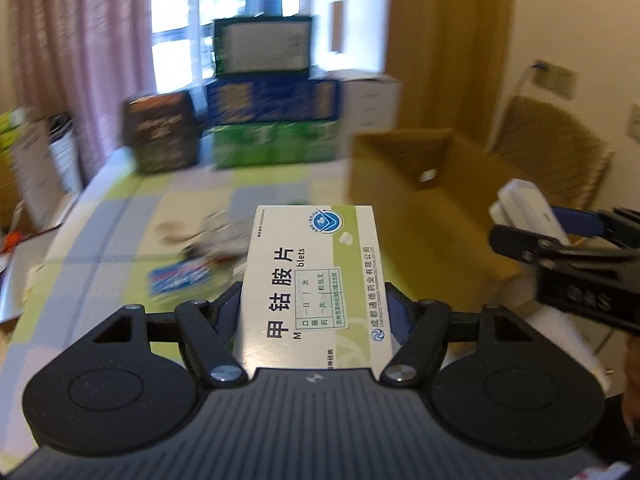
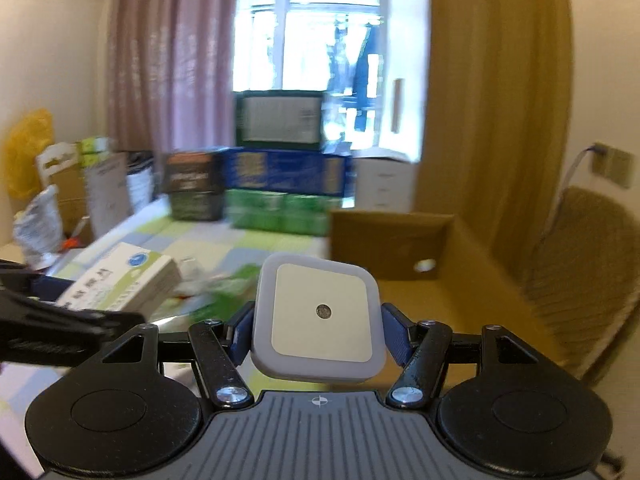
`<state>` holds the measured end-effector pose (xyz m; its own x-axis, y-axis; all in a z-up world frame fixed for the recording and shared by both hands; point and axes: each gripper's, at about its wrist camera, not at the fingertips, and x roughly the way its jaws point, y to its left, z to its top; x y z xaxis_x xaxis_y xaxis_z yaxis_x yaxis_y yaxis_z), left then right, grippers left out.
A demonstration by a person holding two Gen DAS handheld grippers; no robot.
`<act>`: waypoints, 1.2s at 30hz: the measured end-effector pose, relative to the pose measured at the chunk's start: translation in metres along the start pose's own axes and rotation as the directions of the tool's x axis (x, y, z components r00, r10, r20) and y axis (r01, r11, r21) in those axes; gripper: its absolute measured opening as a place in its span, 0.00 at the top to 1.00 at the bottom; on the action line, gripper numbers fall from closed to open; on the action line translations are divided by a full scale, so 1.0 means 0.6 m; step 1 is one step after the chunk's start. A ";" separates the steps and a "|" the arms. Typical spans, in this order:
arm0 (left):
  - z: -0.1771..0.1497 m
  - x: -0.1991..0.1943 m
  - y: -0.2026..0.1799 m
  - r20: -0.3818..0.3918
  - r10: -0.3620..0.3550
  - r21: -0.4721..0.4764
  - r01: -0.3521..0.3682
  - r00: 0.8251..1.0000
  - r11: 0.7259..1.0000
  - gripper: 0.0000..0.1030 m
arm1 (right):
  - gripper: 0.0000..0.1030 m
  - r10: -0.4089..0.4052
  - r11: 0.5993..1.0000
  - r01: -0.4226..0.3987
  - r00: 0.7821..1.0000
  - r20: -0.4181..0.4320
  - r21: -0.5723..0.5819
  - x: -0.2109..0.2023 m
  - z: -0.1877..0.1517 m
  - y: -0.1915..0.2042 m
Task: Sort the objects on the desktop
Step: 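Carry both items to the cardboard box and release them inside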
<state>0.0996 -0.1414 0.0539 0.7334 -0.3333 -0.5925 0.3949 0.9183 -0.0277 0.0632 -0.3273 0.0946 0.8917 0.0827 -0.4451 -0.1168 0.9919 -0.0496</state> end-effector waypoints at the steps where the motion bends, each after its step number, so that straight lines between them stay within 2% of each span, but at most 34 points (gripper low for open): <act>1: 0.013 0.006 -0.021 0.007 -0.025 0.015 0.025 1.000 1.000 0.35 | 0.40 -0.023 1.000 0.023 1.000 -0.003 -0.006 0.004 0.007 -0.020; 6: 0.062 0.047 -0.100 0.009 -0.125 0.062 0.124 0.992 0.990 0.35 | 0.40 -0.100 0.995 0.099 0.994 -0.046 -0.026 0.038 0.020 -0.108; 12: 0.096 0.123 -0.160 -0.033 -0.211 0.066 0.213 0.977 0.975 0.35 | 0.40 -0.117 0.993 0.114 0.988 -0.103 -0.037 0.076 -0.001 -0.182; 19: 0.095 0.185 -0.201 -0.073 -0.217 0.106 0.223 0.974 0.969 0.35 | 0.40 -0.100 0.994 0.094 0.986 -0.134 -0.055 0.102 -0.022 -0.209; 23: 0.094 0.205 -0.203 -0.078 -0.231 0.098 0.238 0.970 0.966 0.35 | 0.40 -0.095 0.995 0.088 0.985 -0.146 -0.053 0.116 -0.028 -0.217; 24: 0.095 0.208 -0.201 -0.073 -0.231 0.092 0.237 0.970 0.967 0.32 | 0.40 -0.094 0.995 0.087 0.984 -0.148 -0.051 0.118 -0.030 -0.218; 32: 0.093 0.178 -0.169 -0.023 -0.191 0.088 0.192 0.981 0.977 0.30 | 0.40 -0.079 0.996 0.073 0.983 -0.164 -0.042 0.125 -0.038 -0.216; 36: 0.084 0.155 -0.141 -0.011 -0.172 0.045 0.173 0.985 0.984 0.28 | 0.40 -0.057 0.998 0.055 0.984 -0.169 -0.019 0.130 -0.036 -0.215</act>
<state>0.1625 -0.2609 0.0414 0.6482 -0.4842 -0.5877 0.5403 0.8363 -0.0931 0.1385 -0.4508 0.0470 0.8101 0.0084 -0.5863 -0.0761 0.9929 -0.0909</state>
